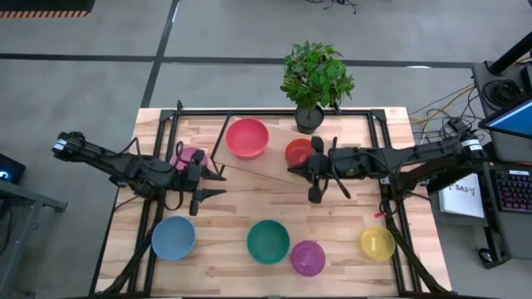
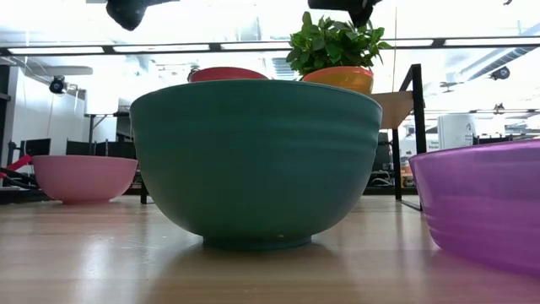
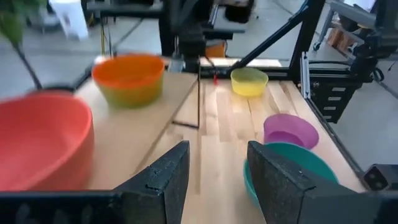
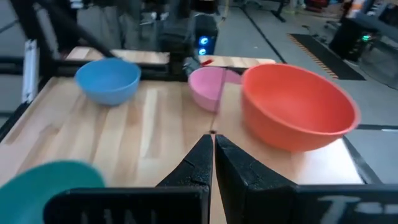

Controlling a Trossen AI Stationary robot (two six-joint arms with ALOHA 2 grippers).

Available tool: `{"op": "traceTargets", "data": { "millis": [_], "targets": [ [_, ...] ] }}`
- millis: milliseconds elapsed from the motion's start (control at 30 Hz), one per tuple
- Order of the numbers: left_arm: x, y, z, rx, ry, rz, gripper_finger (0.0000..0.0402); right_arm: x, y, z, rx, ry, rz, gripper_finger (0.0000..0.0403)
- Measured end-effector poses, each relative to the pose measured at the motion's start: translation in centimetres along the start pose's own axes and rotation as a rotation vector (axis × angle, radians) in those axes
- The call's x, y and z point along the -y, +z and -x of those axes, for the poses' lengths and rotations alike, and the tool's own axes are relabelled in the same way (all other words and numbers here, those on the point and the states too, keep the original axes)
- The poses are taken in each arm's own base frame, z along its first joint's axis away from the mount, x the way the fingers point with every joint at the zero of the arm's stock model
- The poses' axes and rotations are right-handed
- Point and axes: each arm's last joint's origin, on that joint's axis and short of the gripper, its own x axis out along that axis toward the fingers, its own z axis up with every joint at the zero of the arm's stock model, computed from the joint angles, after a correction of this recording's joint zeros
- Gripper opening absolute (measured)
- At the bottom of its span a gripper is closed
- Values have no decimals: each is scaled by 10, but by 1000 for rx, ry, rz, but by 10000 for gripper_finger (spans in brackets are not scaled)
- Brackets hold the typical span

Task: Place and stack bowls onto a shelf
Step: Stack the pink bowl on top of the orange bowl on the shelf

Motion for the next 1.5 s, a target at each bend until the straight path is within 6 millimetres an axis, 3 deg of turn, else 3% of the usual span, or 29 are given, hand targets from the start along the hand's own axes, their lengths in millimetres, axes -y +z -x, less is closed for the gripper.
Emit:
{"op": "traceTargets", "data": {
  "millis": [333, 467, 600, 733, 833, 1033, 1267, 1500],
  "targets": [
    [-6, -5, 14, -250, 95, 290, 146, -32, -5, 8, -27, 113, 73, 9],
    [-11, -8, 22, -353, 213, 396, 146, -41, -9, 11, -56, 139, 67, 9],
    [-17, -25, 28, -526, 381, 447, 146, -48, -15, 14, -93, 162, 54, 9],
    [-24, -46, 32, -763, 539, 366, 146, -54, -22, 15, -113, 177, 38, 9],
    [-26, -52, 29, -846, 574, 300, 146, -56, -28, 15, -130, 181, 24, 9],
    [-21, -58, 11, -907, 562, 213, 146, -59, -32, 15, -139, 189, 28, 9],
    [-22, -84, -6, -948, 517, 106, 146, -69, -43, 17, -152, 228, 54, 9],
    [-24, -97, -5, -970, 519, 57, 146, -77, -59, 22, -126, 263, 61, 9]
  ]
}}
